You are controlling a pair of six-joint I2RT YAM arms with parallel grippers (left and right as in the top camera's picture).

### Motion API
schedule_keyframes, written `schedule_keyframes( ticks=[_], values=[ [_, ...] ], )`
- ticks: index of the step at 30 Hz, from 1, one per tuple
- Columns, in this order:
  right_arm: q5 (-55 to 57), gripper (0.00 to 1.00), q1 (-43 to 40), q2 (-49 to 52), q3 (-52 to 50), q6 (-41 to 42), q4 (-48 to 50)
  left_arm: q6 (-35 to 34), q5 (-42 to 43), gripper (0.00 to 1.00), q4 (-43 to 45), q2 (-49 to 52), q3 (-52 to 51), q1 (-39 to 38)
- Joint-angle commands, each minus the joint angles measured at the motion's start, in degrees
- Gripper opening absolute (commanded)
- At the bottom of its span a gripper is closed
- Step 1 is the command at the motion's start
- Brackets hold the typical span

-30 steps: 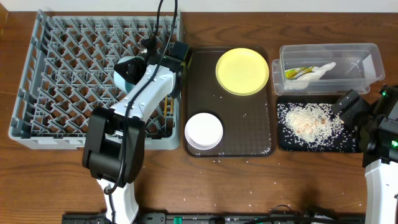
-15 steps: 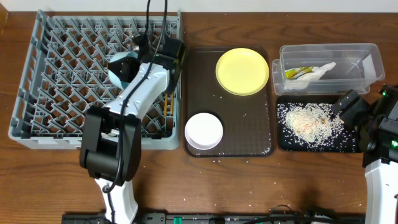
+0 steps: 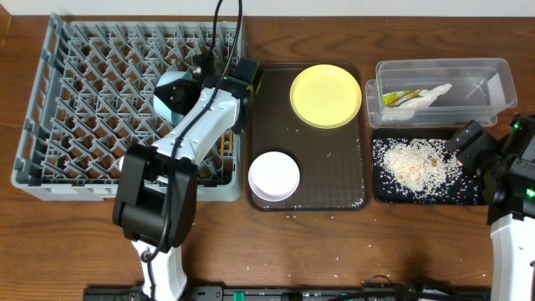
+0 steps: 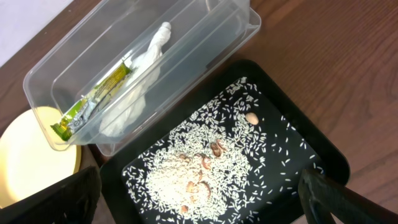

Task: Sort waste into correct bins and load items into the dishwasher
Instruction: 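Lower the blue bowl into the dish rack with the left gripper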

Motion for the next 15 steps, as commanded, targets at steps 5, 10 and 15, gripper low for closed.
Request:
schedule_keyframes(
  ticks=[5,10,15],
  values=[
    [0.8,0.99,-0.4,-0.1,0.7,-0.3,-0.1,-4.1,11.3,0.37,-2.3,0.9,-0.4,-1.1],
    [0.8,0.99,-0.4,-0.1,0.7,-0.3,-0.1,-4.0,11.5,0.49,-2.9,0.8,-0.4,-2.3],
    [0.8,0.99,-0.4,-0.1,0.7,-0.3,-0.1,-4.0,21.2,0.50,-2.6,-2.0,-0.2,-5.9]
  ],
)
